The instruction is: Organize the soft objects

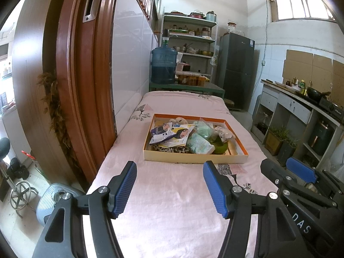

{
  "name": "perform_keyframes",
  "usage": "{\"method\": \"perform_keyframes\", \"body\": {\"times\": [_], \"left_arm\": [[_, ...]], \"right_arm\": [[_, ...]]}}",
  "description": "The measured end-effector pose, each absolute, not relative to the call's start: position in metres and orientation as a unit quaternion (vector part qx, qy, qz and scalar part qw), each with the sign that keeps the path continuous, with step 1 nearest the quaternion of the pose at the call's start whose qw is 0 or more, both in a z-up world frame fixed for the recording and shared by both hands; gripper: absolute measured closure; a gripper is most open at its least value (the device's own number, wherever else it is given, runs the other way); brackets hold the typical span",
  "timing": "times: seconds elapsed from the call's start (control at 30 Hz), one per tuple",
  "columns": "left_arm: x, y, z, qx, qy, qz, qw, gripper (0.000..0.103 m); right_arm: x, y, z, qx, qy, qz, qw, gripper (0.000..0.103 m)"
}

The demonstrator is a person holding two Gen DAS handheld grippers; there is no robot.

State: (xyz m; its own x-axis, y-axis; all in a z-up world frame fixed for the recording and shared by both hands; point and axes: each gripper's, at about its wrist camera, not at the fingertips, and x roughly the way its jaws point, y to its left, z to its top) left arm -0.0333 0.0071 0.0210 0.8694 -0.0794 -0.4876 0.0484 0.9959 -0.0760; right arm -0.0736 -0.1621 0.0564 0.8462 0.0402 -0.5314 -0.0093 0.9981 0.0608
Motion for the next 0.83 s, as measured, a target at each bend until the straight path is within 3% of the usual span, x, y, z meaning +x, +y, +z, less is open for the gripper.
{"method": "perform_keyframes", "body": {"times": [0.83], "left_arm": [[-0.0366, 0.0075, 0.0130, -0.026, 0.258, -0.029, 0.965, 0.039]], "right_arm": [[-0.0722, -0.1611, 0.0511, 0.030, 0.280, 0.013, 0.959, 0.045]]}}
